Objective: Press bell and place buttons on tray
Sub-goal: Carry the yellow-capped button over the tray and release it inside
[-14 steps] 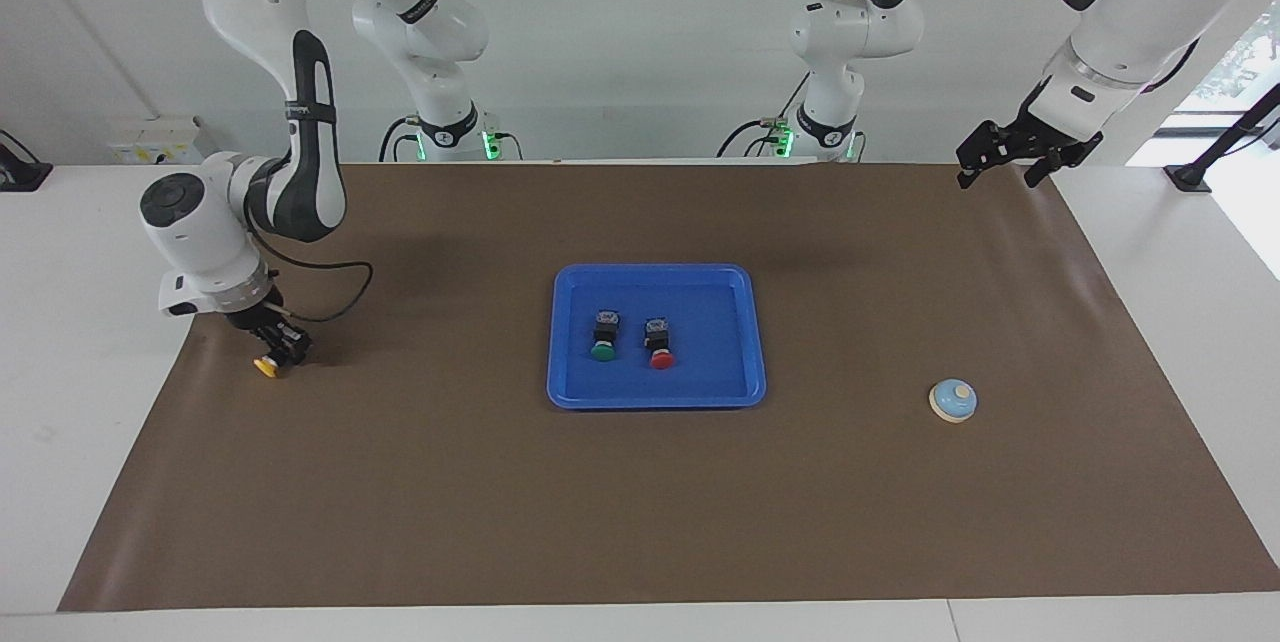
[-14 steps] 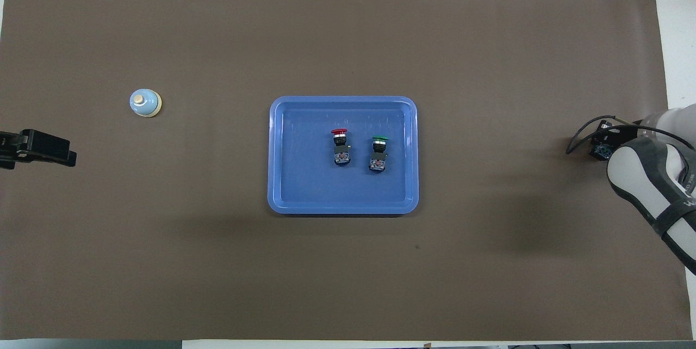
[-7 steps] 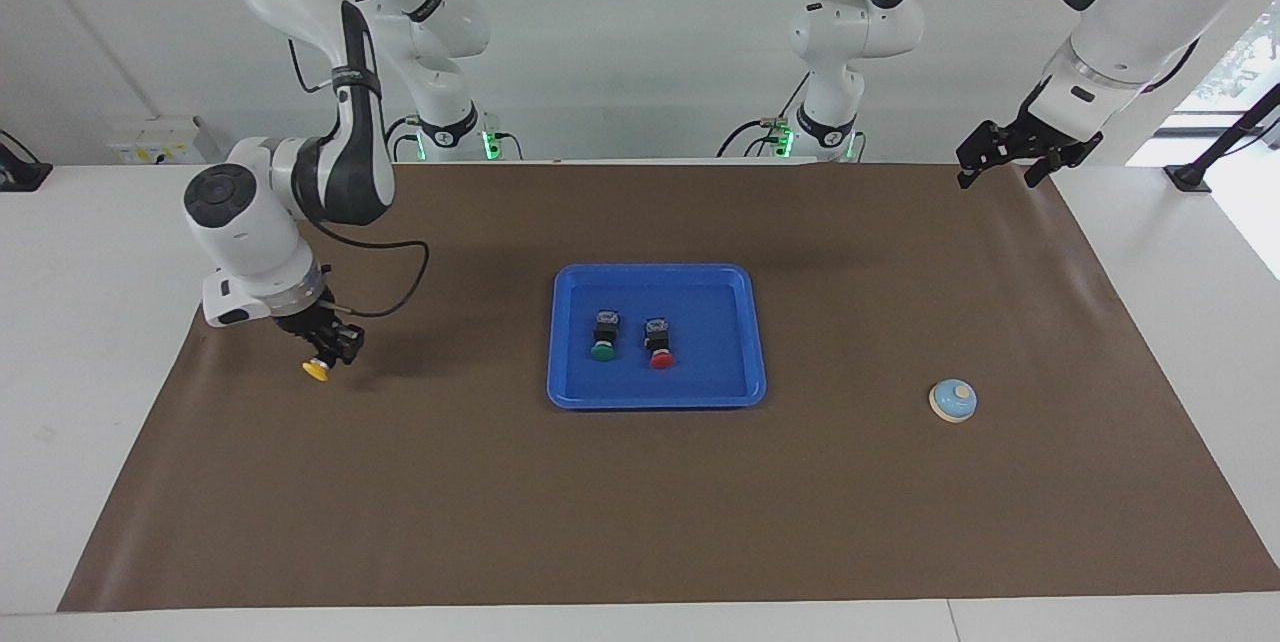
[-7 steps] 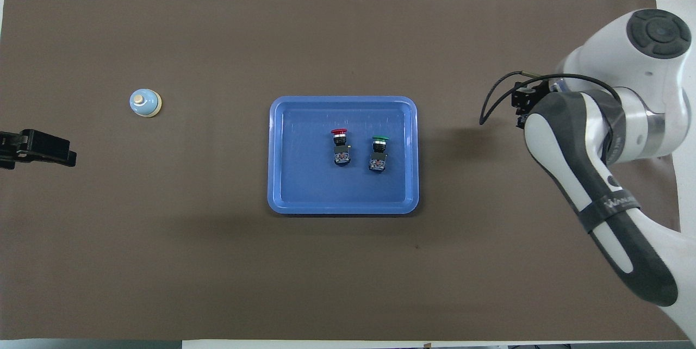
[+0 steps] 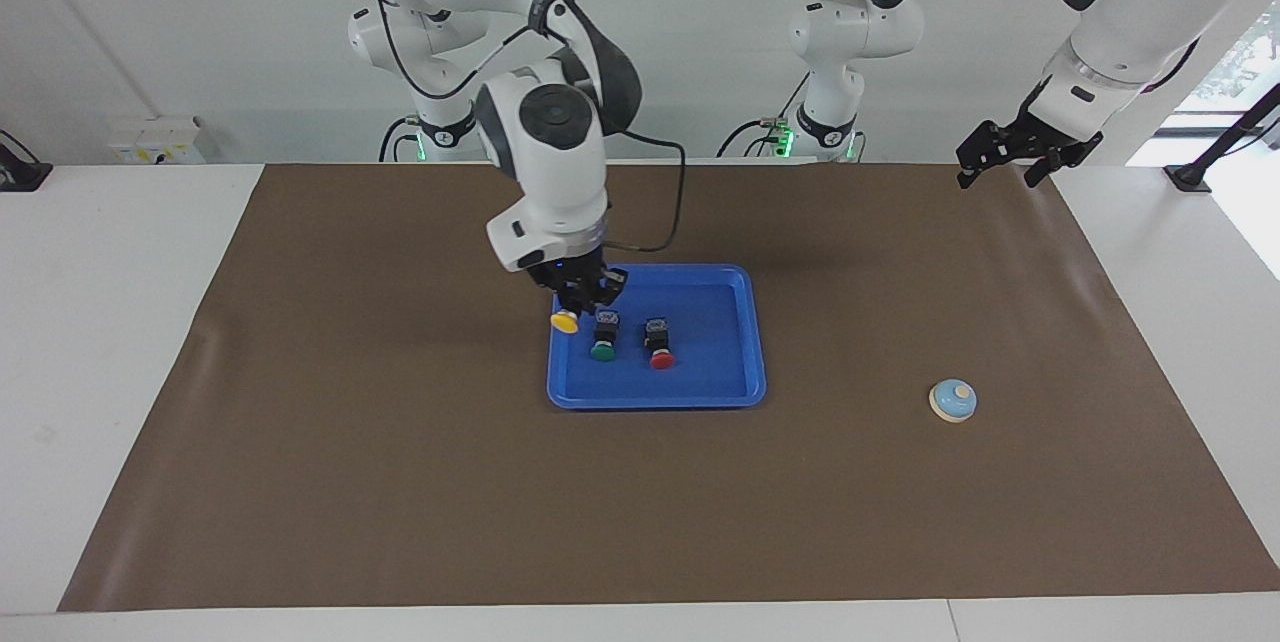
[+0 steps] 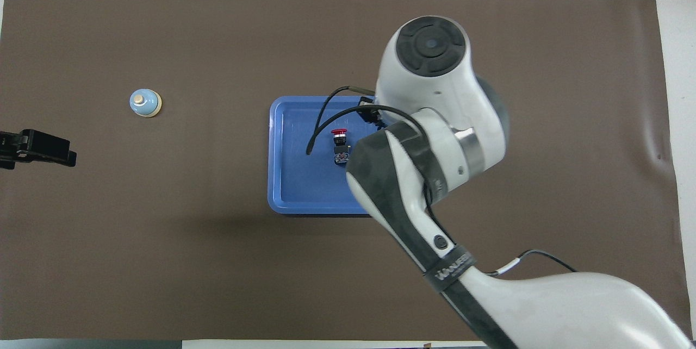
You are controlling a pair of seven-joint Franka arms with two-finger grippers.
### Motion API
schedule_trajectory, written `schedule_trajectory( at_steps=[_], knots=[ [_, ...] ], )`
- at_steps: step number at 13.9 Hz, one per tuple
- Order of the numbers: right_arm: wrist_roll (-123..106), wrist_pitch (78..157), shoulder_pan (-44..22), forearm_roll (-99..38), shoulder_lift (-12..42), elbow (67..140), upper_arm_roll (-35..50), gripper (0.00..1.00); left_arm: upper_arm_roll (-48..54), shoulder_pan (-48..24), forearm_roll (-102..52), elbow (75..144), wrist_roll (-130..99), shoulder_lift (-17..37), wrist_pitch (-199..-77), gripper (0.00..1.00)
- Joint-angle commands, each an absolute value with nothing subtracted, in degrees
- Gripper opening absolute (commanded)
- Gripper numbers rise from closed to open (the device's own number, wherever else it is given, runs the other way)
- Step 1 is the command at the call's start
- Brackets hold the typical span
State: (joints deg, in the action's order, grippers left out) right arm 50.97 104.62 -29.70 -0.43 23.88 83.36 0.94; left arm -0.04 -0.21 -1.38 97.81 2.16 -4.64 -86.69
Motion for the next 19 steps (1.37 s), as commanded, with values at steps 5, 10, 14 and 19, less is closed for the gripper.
schedule_trajectory(
  at_steps=[5,10,14,19],
  knots=[
    [56.78,104.76,-38.31,-1.41,36.29,71.36,0.53,0.0,-0.09,0.0,-2.11,97.65,2.46,-4.83,-86.22,1.0],
    [56.78,108.8,-40.52,-0.8,37.97,74.08,0.53,0.0,-0.18,0.0,-2.11,97.65,2.46,-4.83,-86.22,1.0],
    [56.34,114.17,-42.45,-0.35,39.11,77.96,0.53,0.0,-0.17,0.0,-2.11,97.65,2.46,-4.83,-86.22,1.0],
    [55.28,114.08,-42.71,0.79,39.2,78.22,0.53,0.0,-0.09,0.0,-2.11,97.65,2.46,-4.83,-86.22,1.0]
  ],
)
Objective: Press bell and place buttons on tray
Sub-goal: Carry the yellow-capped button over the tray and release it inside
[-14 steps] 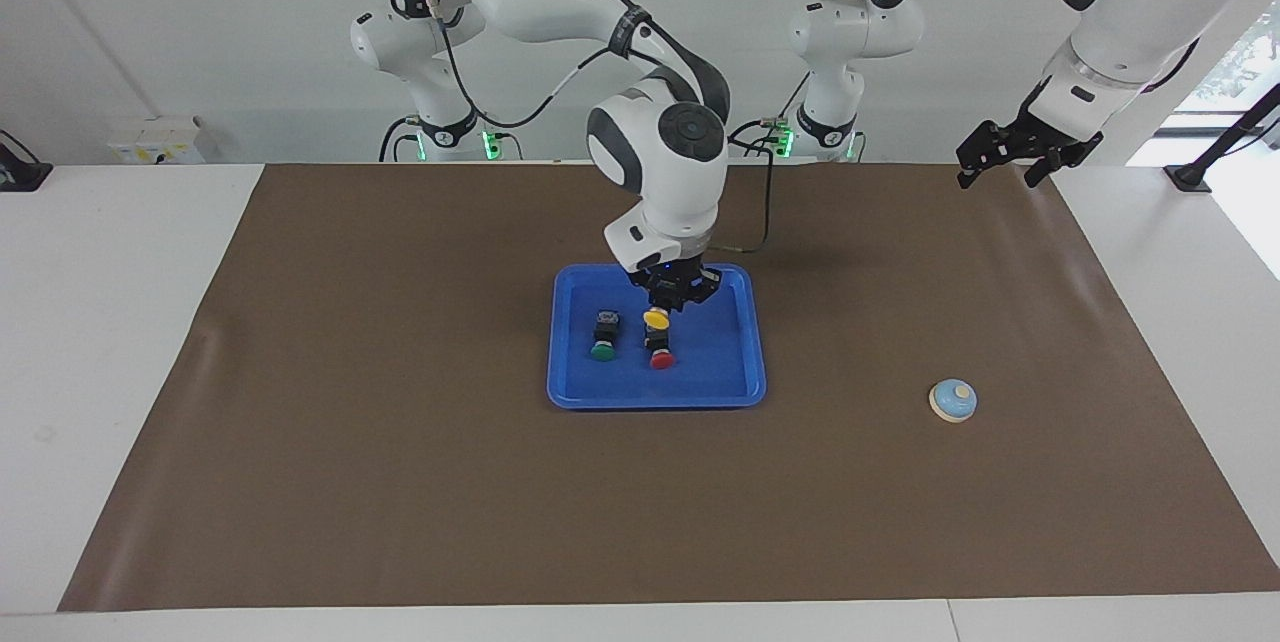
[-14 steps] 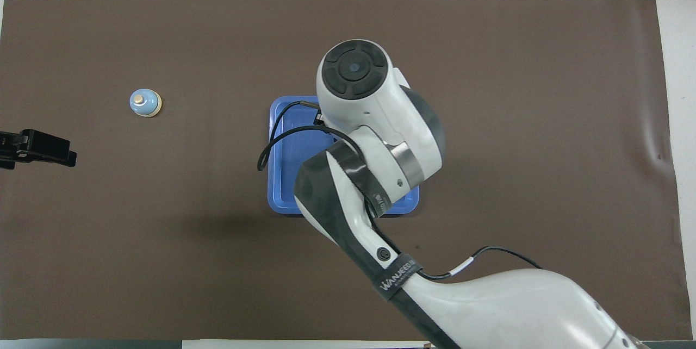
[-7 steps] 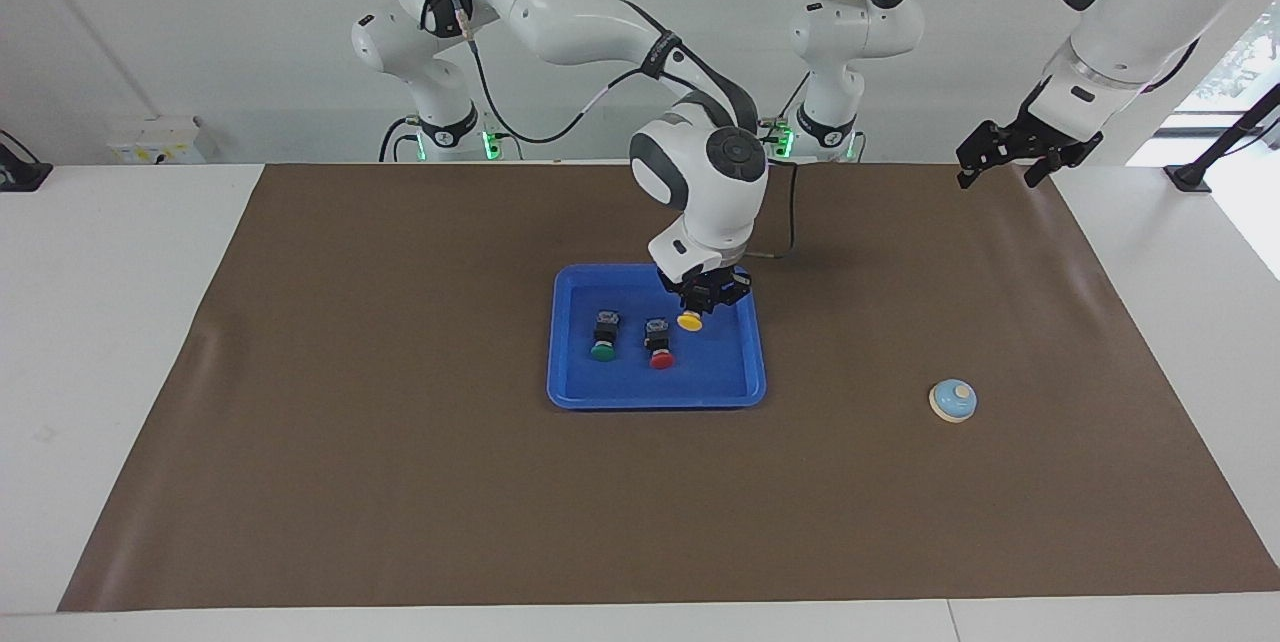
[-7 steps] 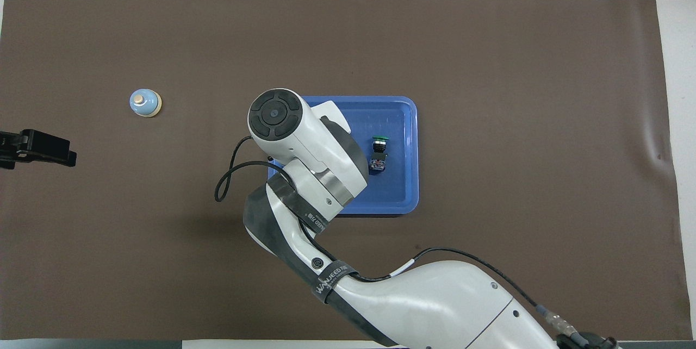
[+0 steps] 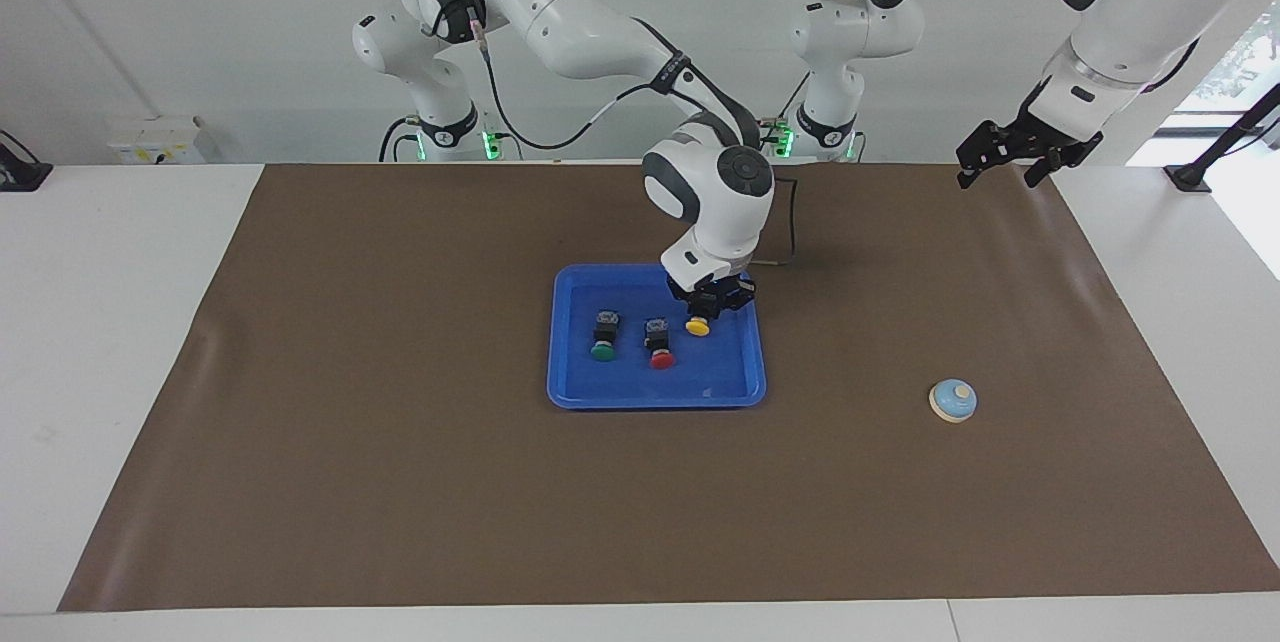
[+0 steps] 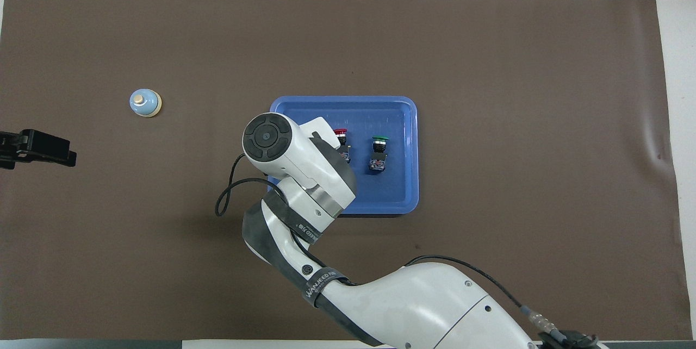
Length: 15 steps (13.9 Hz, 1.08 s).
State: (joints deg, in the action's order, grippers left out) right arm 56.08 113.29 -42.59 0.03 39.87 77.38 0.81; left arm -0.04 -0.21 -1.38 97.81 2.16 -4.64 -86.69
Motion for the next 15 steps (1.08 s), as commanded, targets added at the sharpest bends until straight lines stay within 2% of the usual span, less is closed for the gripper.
schedule_trajectory(
  at_steps=[1,2,5,8,15],
  knots=[
    [55.46,114.0,-42.71,0.79,39.2,78.31,0.53,0.15,-0.17,0.0,-2.11,97.65,2.46,-4.83,-86.22,1.0],
    [55.46,113.99,-43.15,0.88,39.11,78.31,0.53,0.99,-0.09,0.0,-2.11,97.65,2.46,-4.83,-86.22,1.0],
    [55.81,111.37,-42.63,0.35,37.71,77.79,0.18,1.0,-0.18,0.0,-2.11,97.65,2.46,-4.83,-86.22,1.0],
    [55.63,106.62,-39.74,-0.09,33.94,77.08,-0.26,1.0,-0.18,0.0,-2.11,97.65,2.46,-4.83,-86.22,1.0],
    [43.01,99.24,-25.87,0.09,24.09,77.26,-0.26,1.0,-0.09,0.0,-2.11,97.65,2.46,-4.92,-86.22,1.0]
  ],
)
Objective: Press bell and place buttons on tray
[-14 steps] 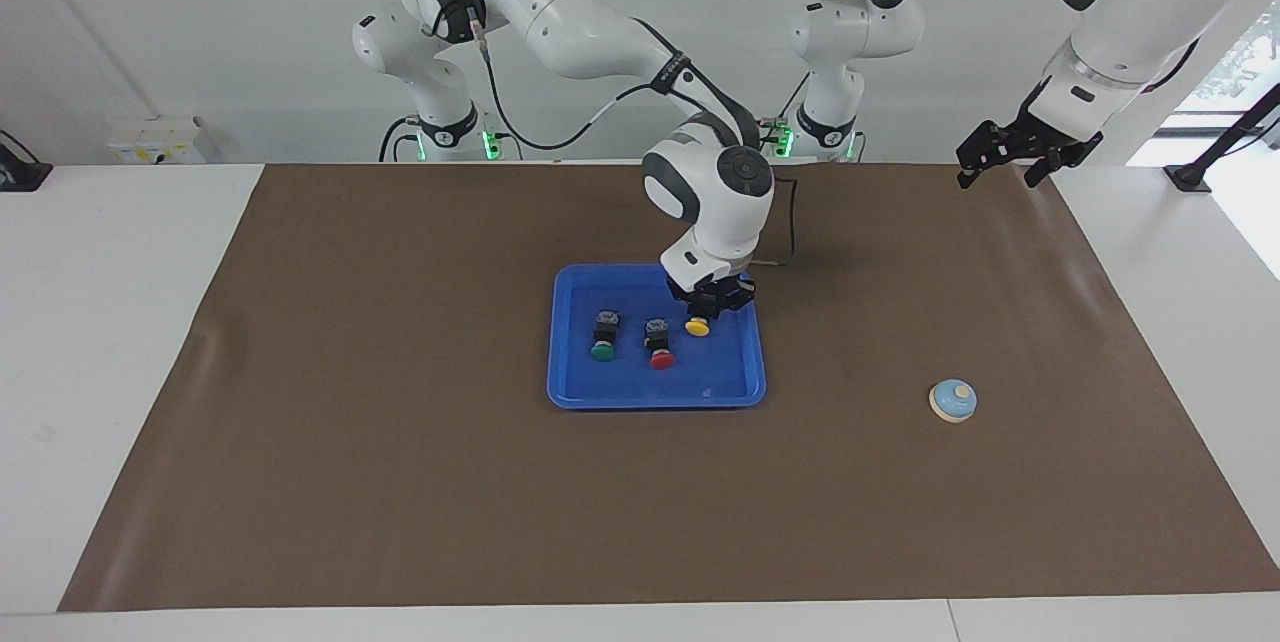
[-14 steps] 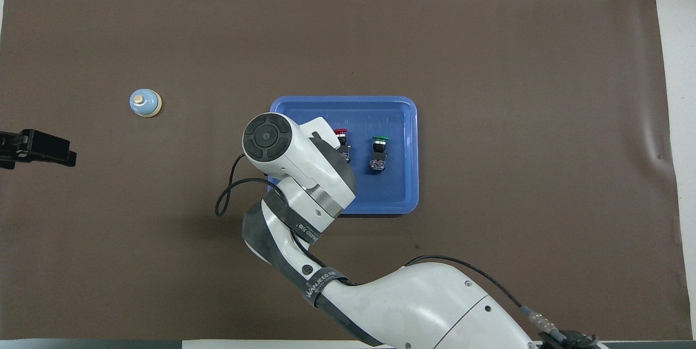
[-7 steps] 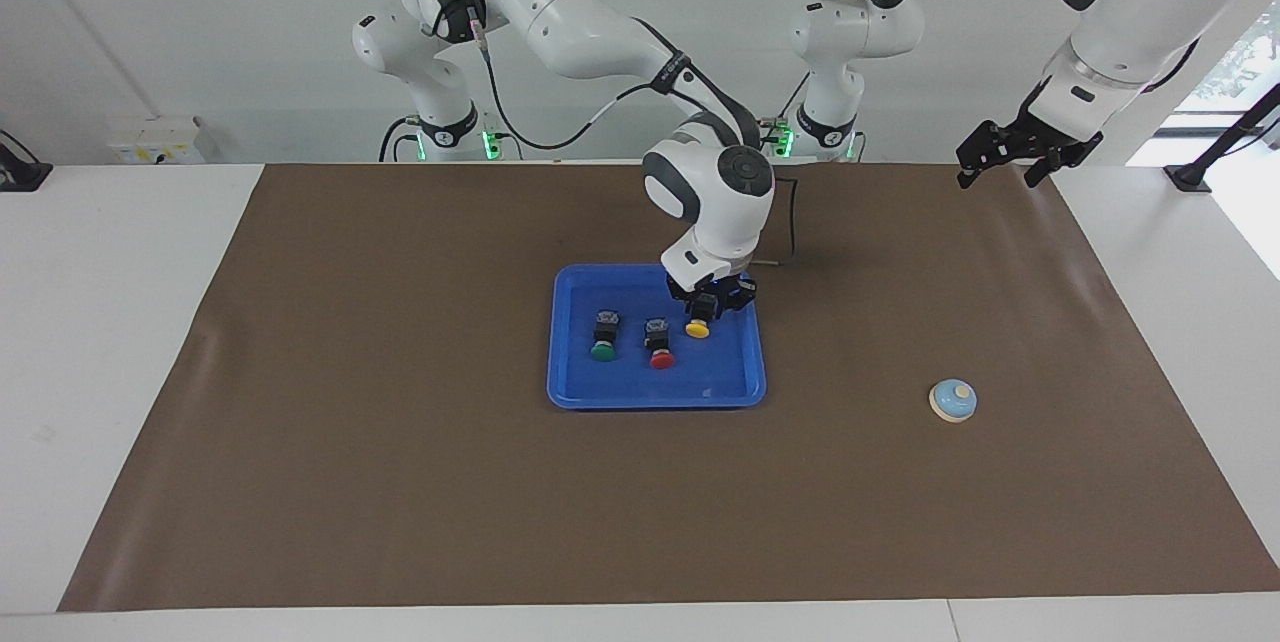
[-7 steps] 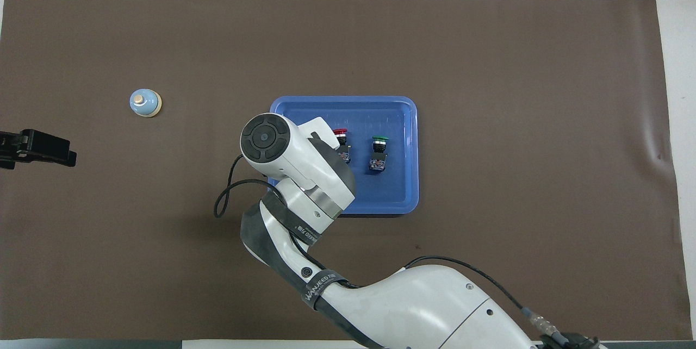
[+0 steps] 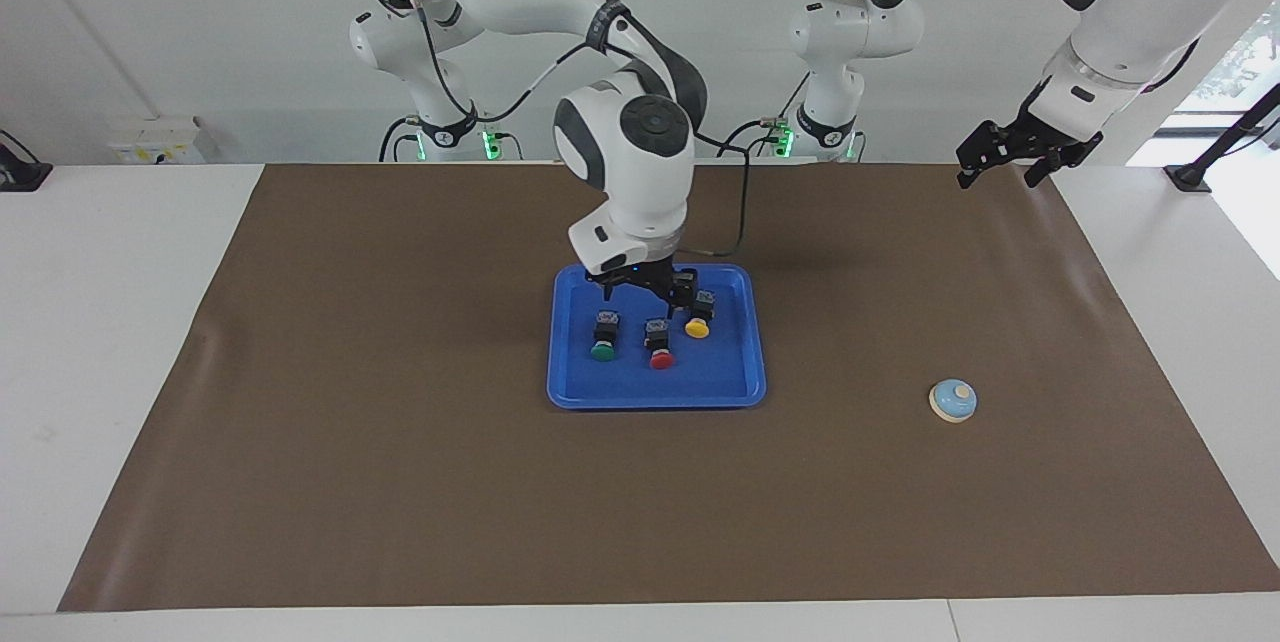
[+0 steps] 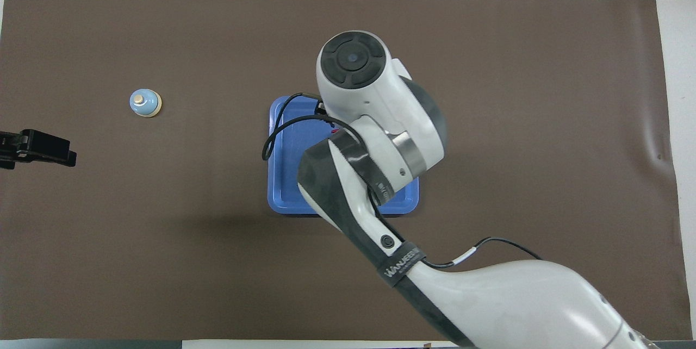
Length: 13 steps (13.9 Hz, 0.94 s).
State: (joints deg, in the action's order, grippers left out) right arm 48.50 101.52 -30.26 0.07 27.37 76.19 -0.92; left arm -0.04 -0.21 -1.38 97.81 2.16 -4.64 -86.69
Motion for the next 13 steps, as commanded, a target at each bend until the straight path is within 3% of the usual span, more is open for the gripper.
schedule_trajectory(
  at_steps=[1,6,13],
  knots=[
    [39.15,97.84,-23.14,0.09,22.69,77.26,-0.26,1.0,-0.17,0.0,-2.11,97.65,2.46,-4.83,-86.22,1.0],
    [20.25,93.17,-11.62,-0.17,18.81,77.17,-0.26,1.0,-0.09,0.0,-2.11,97.65,2.46,-4.83,-86.22,1.0],
    [4.84,85.27,-2.65,0.7,11.44,78.83,0.0,1.0,-0.18,0.0,-2.11,97.65,2.46,-4.83,-86.22,1.0]
  ],
)
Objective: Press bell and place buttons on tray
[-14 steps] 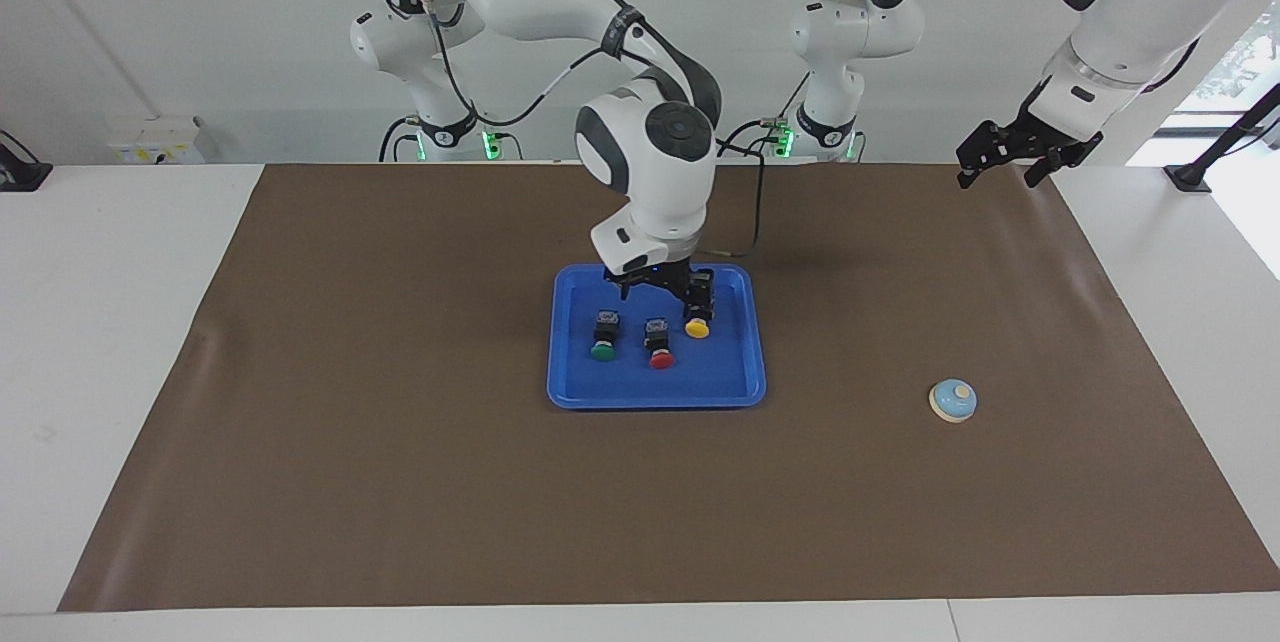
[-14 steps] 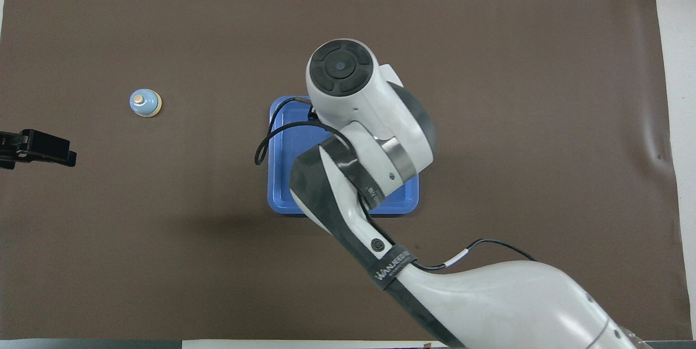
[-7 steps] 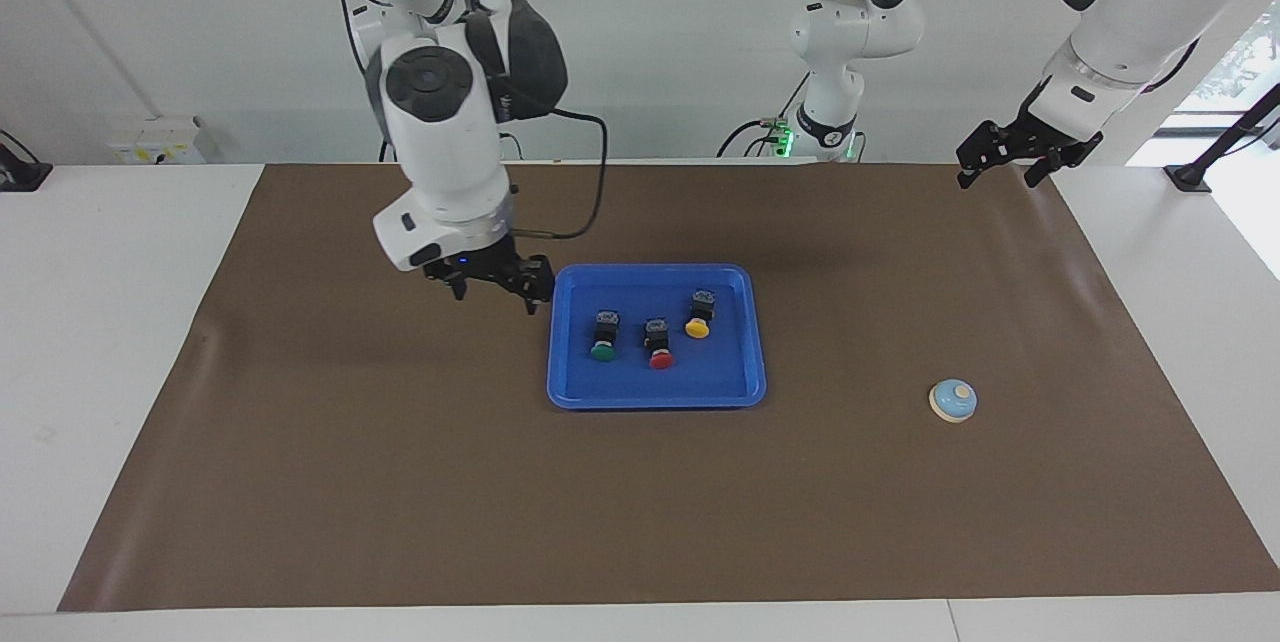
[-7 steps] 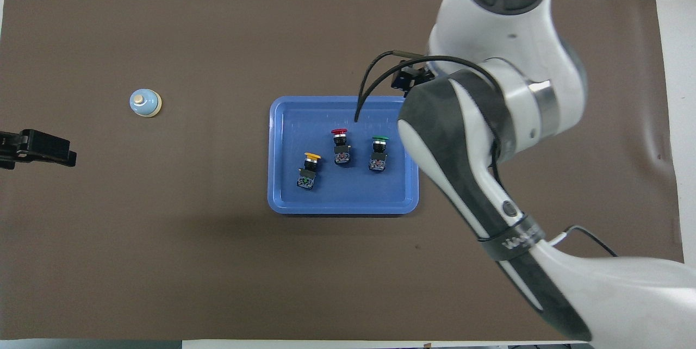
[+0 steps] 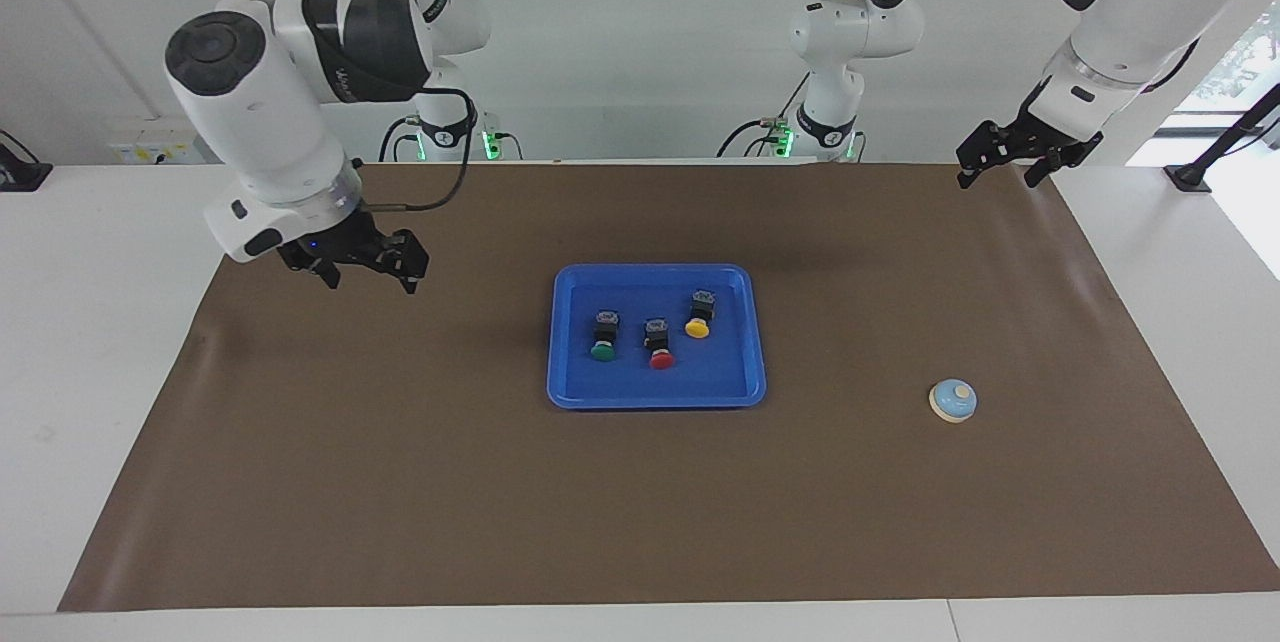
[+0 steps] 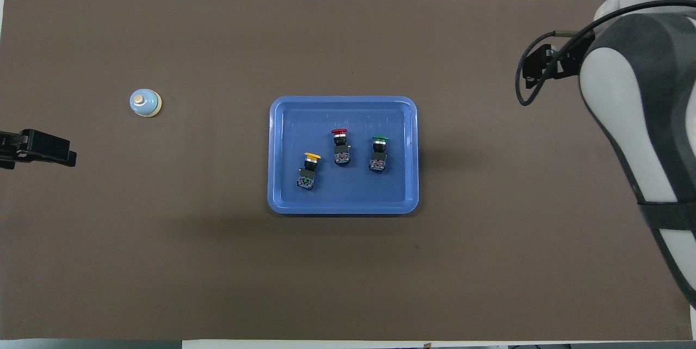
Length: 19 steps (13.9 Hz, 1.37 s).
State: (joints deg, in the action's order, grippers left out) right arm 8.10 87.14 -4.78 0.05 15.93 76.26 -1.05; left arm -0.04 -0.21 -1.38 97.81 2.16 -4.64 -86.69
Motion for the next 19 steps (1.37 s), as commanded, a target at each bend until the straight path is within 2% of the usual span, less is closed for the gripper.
schedule_trajectory(
  at_steps=[1,6,8,13,18,19],
  knots=[
    [4.14,84.82,-1.68,0.7,8.99,80.75,0.0,1.0,-0.18,0.0,-2.11,97.65,2.46,-4.83,-86.22,1.0],
    [0.1,84.64,2.1,0.53,-2.36,90.87,0.53,1.0,-0.09,0.0,-2.11,97.65,2.46,-4.83,-86.22,1.0],
    [-1.31,82.98,3.77,0.27,-2.99,91.32,2.36,1.0,-0.18,0.0,-2.11,97.65,2.46,-4.83,-86.22,1.0],
    [-1.58,90.61,4.48,0.26,-3.52,95.71,2.64,1.0,-0.09,0.0,-2.11,97.65,2.46,-4.83,-86.22,1.0],
    [-1.41,91.67,4.48,0.26,-3.43,97.29,2.64,1.0,0.09,-0.79,-1.67,97.82,2.37,-4.83,-86.83,1.0],
    [-1.41,91.58,4.4,0.26,-3.43,97.29,2.64,1.0,0.09,-0.7,-1.67,99.74,1.94,-5.36,-90.49,1.0]
  ],
)
